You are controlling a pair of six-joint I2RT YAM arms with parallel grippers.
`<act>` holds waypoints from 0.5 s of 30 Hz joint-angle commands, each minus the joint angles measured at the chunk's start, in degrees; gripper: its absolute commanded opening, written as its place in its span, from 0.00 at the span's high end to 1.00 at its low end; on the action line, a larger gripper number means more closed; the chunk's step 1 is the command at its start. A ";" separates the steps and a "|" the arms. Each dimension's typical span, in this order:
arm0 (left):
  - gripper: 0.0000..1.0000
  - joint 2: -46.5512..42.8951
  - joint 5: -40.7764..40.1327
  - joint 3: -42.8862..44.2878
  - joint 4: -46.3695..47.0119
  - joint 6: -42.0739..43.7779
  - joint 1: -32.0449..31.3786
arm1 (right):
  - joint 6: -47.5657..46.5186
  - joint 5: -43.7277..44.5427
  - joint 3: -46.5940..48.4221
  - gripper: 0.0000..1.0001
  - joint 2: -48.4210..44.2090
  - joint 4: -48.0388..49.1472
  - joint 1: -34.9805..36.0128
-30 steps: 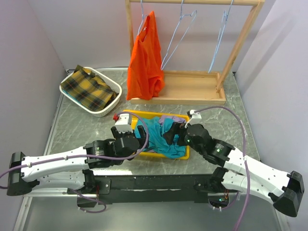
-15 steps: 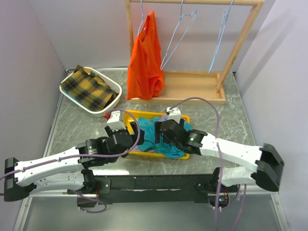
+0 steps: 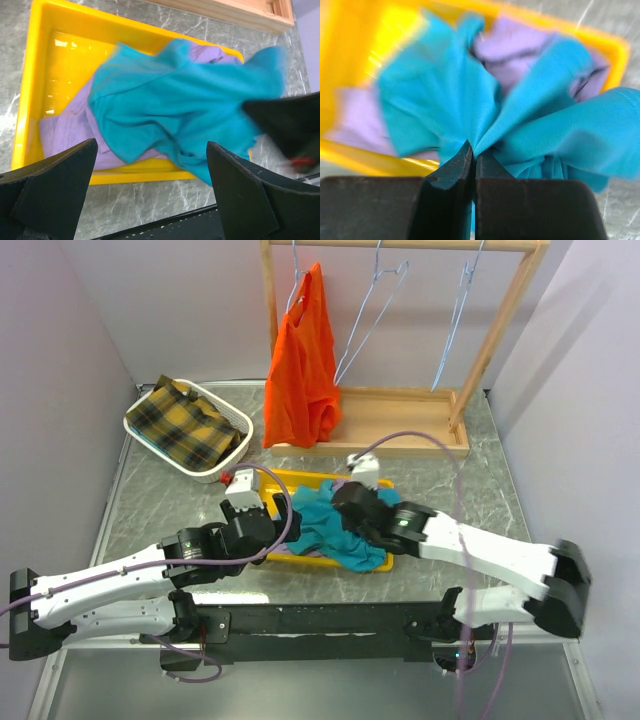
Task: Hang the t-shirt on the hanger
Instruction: Pick up the T-shirt and place it in the bin.
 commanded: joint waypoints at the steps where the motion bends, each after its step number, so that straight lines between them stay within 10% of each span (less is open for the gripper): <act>1: 0.04 -0.59 2.44 1.05 3.69 3.78 0.33 | -0.79 6.91 7.65 1.00 -10.98 -1.55 0.31; 15: 0.04 1.95 9.38 1.93 13.35 9.68 1.21 | -0.26 28.08 21.71 1.00 -19.77 -12.34 -0.57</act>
